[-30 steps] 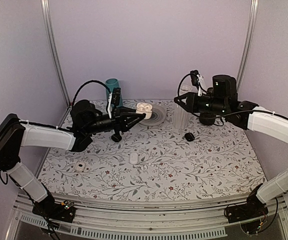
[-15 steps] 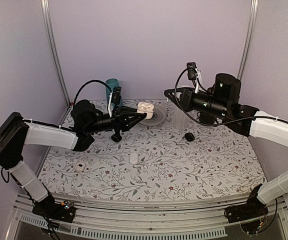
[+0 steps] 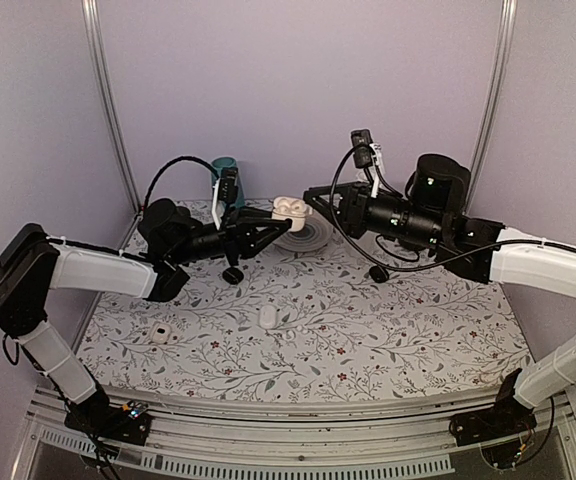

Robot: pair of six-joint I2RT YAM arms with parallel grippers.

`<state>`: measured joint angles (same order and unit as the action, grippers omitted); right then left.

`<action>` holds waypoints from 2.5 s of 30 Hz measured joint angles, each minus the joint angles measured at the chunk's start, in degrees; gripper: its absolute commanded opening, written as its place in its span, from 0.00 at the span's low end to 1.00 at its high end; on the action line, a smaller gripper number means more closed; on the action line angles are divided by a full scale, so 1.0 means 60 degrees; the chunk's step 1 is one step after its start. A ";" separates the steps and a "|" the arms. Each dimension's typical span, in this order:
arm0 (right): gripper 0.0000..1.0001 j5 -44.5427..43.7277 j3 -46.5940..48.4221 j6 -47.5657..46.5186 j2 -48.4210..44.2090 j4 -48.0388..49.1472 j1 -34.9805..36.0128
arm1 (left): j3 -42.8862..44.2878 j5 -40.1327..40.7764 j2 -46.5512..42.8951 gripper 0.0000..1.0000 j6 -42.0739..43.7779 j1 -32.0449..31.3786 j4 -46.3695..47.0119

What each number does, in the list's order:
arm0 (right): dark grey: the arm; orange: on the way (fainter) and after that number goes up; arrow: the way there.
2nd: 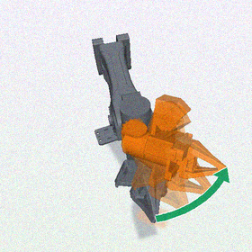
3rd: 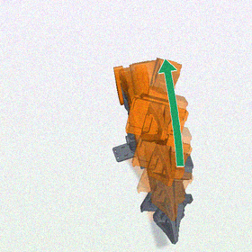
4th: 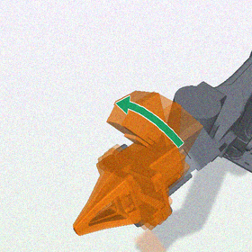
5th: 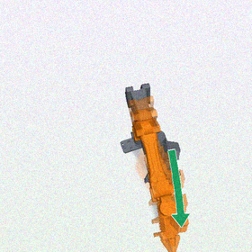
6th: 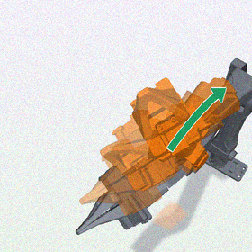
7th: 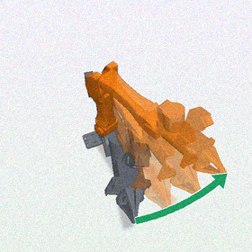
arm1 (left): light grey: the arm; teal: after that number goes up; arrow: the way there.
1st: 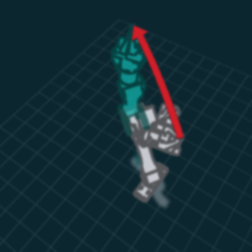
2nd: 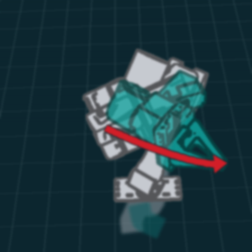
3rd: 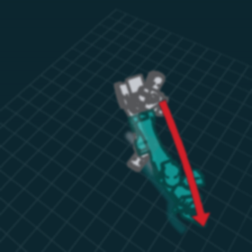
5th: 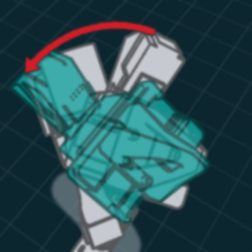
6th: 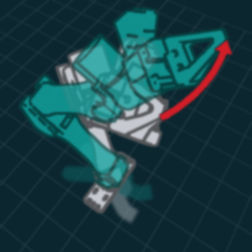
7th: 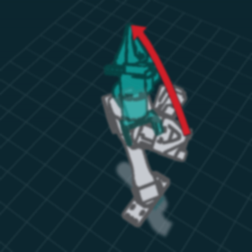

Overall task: Insert the wireless bluetooth earbuds into the charging case
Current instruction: Insert the right earbud into the right side groove of the charging case.

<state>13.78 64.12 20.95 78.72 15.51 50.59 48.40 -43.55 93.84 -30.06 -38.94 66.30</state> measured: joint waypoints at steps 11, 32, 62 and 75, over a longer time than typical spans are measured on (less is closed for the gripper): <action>0.07 -0.0117 0.0073 -0.0219 0.0306 0.0106 0.0229 | 0.0069 -0.0178 0.0000 0.00 -0.0033 -0.0004 0.0087; 0.07 -0.0503 0.0160 -0.0262 0.0321 0.0175 0.0259 | 0.0233 -0.0426 0.0000 0.00 0.0186 -0.0098 -0.0113; 0.10 -0.1078 0.0197 -0.0656 0.0528 0.0222 0.0452 | 0.0266 -0.0306 -0.0015 0.00 0.0193 -0.0131 -0.0146; 0.15 -0.1206 0.0324 -0.0743 0.0532 0.0237 0.0510 | 0.0222 -0.0113 -0.0095 0.00 0.0197 -0.0138 0.0066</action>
<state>6.55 66.06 16.49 81.91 16.93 53.65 49.74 -44.23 93.27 -28.88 -39.77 66.70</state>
